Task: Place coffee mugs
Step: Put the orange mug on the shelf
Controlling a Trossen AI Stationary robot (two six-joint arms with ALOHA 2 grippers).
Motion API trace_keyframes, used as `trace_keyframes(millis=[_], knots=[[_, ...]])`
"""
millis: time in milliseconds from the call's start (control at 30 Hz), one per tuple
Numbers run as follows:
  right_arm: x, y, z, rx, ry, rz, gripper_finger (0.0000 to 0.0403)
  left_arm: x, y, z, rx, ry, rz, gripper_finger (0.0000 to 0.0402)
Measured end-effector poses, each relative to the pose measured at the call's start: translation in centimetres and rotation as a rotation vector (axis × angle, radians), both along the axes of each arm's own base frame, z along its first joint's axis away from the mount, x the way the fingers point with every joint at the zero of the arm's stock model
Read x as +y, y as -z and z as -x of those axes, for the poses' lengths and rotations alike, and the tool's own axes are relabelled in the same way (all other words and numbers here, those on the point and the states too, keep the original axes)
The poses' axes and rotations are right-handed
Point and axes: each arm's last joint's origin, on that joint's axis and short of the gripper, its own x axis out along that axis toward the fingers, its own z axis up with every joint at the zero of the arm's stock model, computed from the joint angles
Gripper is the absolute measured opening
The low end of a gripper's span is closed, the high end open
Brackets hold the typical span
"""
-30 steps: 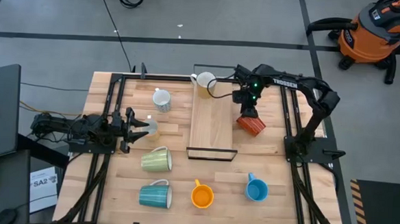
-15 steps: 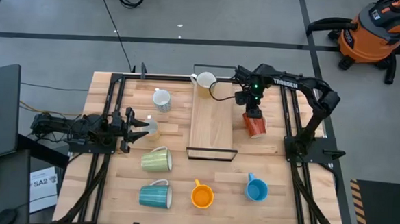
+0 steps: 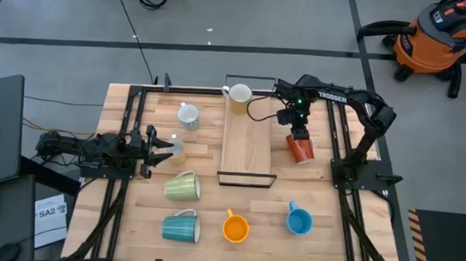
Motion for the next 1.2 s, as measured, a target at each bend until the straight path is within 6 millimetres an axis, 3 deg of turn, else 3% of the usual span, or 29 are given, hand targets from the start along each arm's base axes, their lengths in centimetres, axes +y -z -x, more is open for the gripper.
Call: trace_keyframes(millis=[600,867,1200], knots=[[1.7,3.0,1.8,0.113,0.0,-0.109,0.0104,0.0,0.0,0.0,0.0,0.0,0.0,0.0167],[2.0,3.0,2.1,0.141,0.006,-0.141,0.0053,0.0,0.0,0.0,0.0,0.0,0.0,0.0167],[2.4,2.7,2.3,0.2,0.01,-0.159,0.0048,0.0,0.0,0.0,0.0,0.0,0.0,0.0167]])
